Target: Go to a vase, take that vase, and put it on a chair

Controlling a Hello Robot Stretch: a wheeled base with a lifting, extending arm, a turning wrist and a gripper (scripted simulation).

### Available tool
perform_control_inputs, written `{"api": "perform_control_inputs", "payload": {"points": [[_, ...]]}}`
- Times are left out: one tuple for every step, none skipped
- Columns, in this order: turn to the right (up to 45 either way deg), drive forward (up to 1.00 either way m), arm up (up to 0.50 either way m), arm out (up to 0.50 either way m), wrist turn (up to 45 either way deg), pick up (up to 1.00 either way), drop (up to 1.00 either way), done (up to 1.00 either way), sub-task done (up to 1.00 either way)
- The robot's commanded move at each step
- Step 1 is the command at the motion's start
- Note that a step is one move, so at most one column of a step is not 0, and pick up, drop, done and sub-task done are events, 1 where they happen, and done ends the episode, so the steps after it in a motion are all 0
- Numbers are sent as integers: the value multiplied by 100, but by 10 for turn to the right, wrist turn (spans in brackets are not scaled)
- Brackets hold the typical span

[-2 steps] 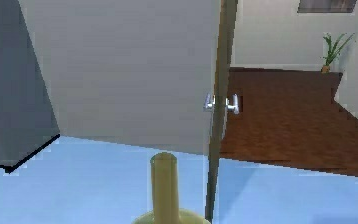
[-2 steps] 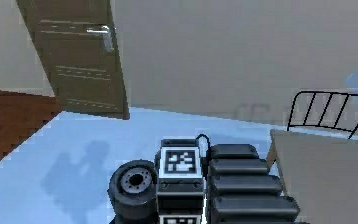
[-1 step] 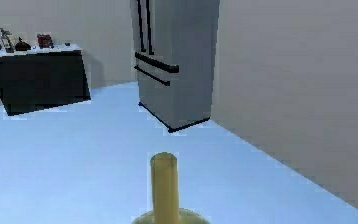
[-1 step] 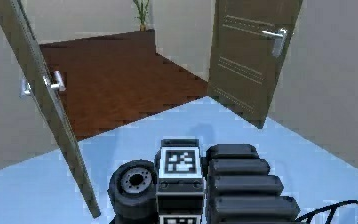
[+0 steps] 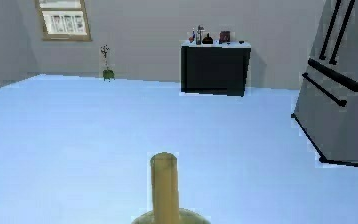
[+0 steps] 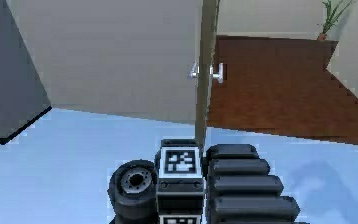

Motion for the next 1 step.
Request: {"api": "perform_control_inputs", "payload": {"points": [[-450, 0, 0, 0, 0, 0, 0, 0, 0]]}}
